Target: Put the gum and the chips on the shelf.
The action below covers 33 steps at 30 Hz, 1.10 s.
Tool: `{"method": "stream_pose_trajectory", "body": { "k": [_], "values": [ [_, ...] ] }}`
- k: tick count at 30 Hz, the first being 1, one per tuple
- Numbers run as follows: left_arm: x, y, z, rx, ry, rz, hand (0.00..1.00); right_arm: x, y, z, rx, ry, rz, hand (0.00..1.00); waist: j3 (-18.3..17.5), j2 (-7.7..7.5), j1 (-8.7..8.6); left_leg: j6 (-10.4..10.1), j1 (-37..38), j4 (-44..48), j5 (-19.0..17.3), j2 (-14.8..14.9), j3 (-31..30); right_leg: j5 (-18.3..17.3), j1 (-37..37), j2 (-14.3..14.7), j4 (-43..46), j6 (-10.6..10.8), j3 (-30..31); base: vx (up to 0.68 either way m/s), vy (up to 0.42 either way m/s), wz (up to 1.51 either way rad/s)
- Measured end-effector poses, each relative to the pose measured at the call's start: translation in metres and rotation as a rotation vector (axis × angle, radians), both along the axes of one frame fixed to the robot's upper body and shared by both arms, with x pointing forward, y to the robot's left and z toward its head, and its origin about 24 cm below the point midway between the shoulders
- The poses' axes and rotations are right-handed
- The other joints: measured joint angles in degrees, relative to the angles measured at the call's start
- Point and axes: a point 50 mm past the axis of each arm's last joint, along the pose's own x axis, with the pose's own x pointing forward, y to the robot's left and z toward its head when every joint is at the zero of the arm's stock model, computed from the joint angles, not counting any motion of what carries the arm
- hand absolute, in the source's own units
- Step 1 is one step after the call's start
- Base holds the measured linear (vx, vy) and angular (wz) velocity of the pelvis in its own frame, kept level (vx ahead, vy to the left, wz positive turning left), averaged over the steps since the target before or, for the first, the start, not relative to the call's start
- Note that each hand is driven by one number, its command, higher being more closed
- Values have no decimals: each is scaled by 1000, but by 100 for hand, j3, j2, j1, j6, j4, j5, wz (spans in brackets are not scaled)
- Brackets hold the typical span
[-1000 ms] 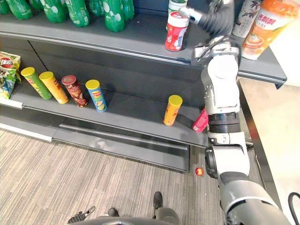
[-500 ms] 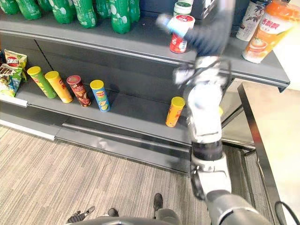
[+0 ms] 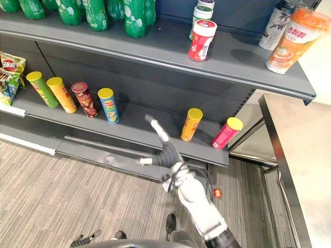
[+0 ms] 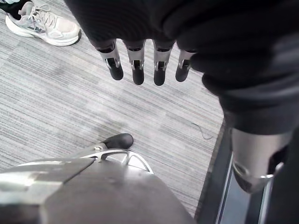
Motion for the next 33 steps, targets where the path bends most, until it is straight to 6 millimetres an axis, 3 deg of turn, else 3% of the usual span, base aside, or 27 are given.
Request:
{"method": "stream_pose_trajectory", "body": {
  "k": [2,4,7,9,12,15,19,25,28,31,33],
  "values": [
    [-2,0,0,-3,7,9,0,-11,-10,-36,-73,152,-12,0,-17,-3,-57,-4,0,0,-3,1,-7,-59,-6,-5,35,1,-1,-13,-9,2],
    [-3,0,-1,-4,8,10,0,-16,-21,-57,-135,230,-56,0,-21,3,-70,-4,0,0,-3,3,-12,-75,-10,-5,55,-20,-5,0,0,0],
    [-4,-1,-1,-8,9,10,0,-24,-58,-98,-229,402,-215,0,-48,42,-74,-5,-16,-1,-2,2,-29,-95,-15,-11,55,-48,-21,-4,-6,2],
    [-5,-4,-2,-15,11,10,0,-39,-92,-131,-302,563,-370,0,-99,123,-90,-4,-82,-1,-2,-4,-112,-127,-21,-32,51,-32,-99,-2,-24,17],
    [-3,-6,-2,-19,1,9,0,-63,-117,-159,-351,738,-483,0,-143,203,-84,-4,-87,-1,-1,-3,-189,-147,-4,-42,52,-28,-185,27,-14,15],
    [-4,-7,-2,-26,1,9,0,-85,-127,-182,-397,884,-521,0,-168,266,-86,-5,-108,-1,-2,-1,-276,-157,8,-49,58,-4,-270,33,-18,12],
    [-3,-7,-2,-36,-14,23,0,-111,-132,-203,-345,1074,-622,0,-172,279,-75,-5,-112,0,-3,-1,-329,-174,34,-55,58,2,-325,22,-17,8],
    [0,-9,-2,-61,-34,59,0,-136,-143,-212,-225,1210,-788,0,-82,314,-86,50,35,53,-53,-58,-379,-248,198,-139,141,58,-404,5,8,7],
    [9,-8,-1,-76,-78,110,0,-155,-147,-216,-67,1290,-939,0,163,248,-110,136,-190,991,-550,-16,-484,-536,120,-318,715,144,-419,-29,59,13],
    [15,-10,0,-98,-106,134,0,-174,-145,-218,30,1324,-1039,0,254,318,-111,307,-574,1939,-1012,60,-306,-562,-86,-437,984,294,-278,-84,136,-19],
    [18,-10,1,-105,-140,170,0,-177,-136,-218,103,1318,-1070,0,274,312,-112,471,-1010,2733,-1483,338,170,-369,-426,-380,819,603,88,-148,194,-98]
  ]
}}
